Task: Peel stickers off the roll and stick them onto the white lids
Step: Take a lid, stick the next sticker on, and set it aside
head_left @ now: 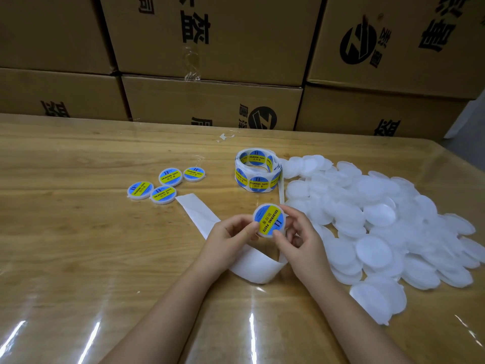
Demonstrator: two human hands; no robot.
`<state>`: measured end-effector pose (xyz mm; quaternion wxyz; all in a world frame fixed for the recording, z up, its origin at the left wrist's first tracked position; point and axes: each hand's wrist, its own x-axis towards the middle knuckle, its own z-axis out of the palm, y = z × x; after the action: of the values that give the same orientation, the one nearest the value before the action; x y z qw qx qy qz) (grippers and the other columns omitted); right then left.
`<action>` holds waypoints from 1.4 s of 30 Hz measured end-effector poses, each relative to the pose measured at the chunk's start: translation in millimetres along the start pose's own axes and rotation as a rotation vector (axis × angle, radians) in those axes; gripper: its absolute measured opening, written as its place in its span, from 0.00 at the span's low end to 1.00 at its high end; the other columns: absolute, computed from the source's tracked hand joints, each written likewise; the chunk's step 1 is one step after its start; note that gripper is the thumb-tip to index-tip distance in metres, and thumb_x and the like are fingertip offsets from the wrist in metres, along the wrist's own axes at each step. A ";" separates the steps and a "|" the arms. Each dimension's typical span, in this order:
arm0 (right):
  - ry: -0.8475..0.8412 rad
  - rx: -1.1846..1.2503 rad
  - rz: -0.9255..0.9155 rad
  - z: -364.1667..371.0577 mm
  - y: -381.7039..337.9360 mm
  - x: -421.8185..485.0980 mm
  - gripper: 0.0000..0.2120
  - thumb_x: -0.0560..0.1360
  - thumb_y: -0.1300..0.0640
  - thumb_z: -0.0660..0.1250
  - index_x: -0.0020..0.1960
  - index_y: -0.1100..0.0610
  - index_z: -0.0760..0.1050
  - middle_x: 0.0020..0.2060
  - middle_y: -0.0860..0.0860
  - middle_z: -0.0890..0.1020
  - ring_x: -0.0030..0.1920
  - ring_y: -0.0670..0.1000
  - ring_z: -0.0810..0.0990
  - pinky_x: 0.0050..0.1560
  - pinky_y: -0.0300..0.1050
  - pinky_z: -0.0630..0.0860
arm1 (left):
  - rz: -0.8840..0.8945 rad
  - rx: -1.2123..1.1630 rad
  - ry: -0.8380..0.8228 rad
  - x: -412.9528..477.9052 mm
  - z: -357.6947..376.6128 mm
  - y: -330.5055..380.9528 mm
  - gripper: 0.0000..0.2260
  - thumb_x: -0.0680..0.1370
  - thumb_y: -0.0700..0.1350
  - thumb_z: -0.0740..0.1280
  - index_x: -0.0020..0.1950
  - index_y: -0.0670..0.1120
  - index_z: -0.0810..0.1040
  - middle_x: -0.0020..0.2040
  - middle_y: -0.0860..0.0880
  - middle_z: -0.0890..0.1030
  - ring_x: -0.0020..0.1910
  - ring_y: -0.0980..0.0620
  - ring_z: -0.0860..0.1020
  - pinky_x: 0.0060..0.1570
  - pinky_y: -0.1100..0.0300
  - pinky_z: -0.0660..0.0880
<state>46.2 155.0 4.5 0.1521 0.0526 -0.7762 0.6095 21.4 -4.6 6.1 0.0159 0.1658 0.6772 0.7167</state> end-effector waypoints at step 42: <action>-0.085 0.060 -0.037 -1.0 2.1 0.7 0.20 0.75 0.62 0.67 0.55 0.36 0.77 0.37 0.47 0.79 0.40 0.49 0.77 0.45 0.38 0.74 | -0.025 -0.038 0.052 -0.6 1.0 1.6 0.09 0.79 0.40 0.61 0.44 0.37 0.78 0.34 0.50 0.83 0.33 0.55 0.81 0.37 0.67 0.75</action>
<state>45.1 156.6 3.0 0.1286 0.0974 -0.7622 0.6269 22.5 -3.9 7.5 0.0104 0.1381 0.6658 0.7332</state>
